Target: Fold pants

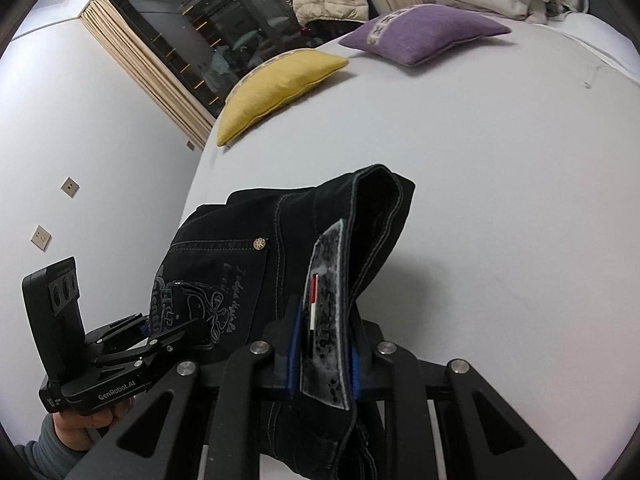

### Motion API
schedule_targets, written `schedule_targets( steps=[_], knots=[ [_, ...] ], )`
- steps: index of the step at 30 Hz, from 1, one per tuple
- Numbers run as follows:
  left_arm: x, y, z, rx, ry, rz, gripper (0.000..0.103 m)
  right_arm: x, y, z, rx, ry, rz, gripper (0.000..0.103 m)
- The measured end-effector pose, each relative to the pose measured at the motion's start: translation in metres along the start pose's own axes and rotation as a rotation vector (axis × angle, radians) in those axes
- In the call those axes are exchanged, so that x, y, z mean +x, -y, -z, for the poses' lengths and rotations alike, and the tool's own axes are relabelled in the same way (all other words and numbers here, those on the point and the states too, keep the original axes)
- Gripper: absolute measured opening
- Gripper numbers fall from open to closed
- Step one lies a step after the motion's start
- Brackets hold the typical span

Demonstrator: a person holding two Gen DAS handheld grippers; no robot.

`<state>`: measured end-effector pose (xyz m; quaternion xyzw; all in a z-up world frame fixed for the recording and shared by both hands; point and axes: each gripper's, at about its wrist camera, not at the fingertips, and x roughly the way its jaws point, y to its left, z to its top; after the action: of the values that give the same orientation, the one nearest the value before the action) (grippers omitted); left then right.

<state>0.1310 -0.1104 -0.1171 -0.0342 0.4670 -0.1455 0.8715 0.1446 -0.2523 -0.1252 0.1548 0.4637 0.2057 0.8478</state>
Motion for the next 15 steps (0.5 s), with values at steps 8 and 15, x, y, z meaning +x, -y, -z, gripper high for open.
schedule_targets(
  steps=[8, 15],
  knots=[
    [0.064, -0.050, -0.018, -0.023, -0.083, -0.054, 0.043, 0.075, 0.021, -0.018, 0.061, -0.072, 0.041, 0.024],
    [0.082, -0.073, -0.001, -0.089, -0.036, -0.022, 0.076, 0.079, 0.064, 0.004, 0.194, -0.041, 0.013, 0.063]
  ],
)
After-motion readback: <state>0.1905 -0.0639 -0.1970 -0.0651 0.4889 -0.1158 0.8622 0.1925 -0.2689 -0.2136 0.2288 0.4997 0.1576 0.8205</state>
